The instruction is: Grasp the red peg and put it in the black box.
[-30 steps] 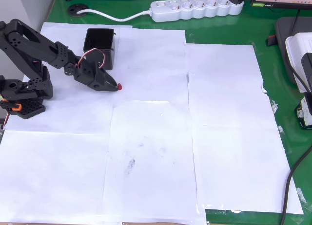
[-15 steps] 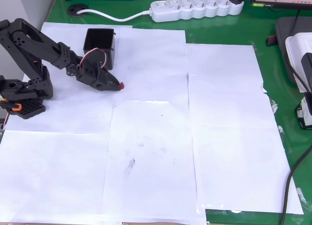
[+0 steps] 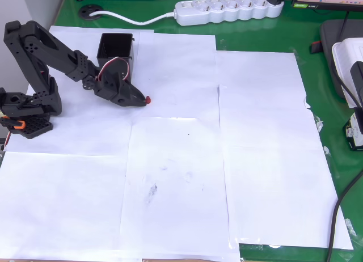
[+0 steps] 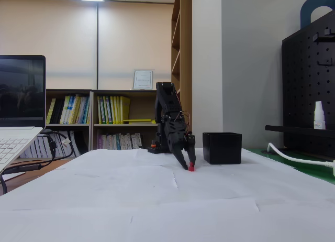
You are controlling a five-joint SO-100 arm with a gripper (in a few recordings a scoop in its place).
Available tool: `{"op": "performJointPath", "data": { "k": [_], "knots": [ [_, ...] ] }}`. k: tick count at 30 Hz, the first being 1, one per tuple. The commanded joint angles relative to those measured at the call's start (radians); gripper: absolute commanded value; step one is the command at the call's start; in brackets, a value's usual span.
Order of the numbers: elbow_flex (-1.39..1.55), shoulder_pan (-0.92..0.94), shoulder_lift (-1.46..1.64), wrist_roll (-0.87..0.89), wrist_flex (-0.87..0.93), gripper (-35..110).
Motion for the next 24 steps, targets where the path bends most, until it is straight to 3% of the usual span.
{"op": "performJointPath", "data": {
  "k": [1,9,14,24],
  "knots": [
    [-0.153,0.006,-0.041,-0.123,-0.14,0],
    [-0.307,0.002,-0.081,-0.187,-0.288,0],
    [-0.307,0.038,0.072,-0.293,-0.394,0],
    [-0.313,-0.003,0.181,0.118,-0.669,0]
  ]
}}
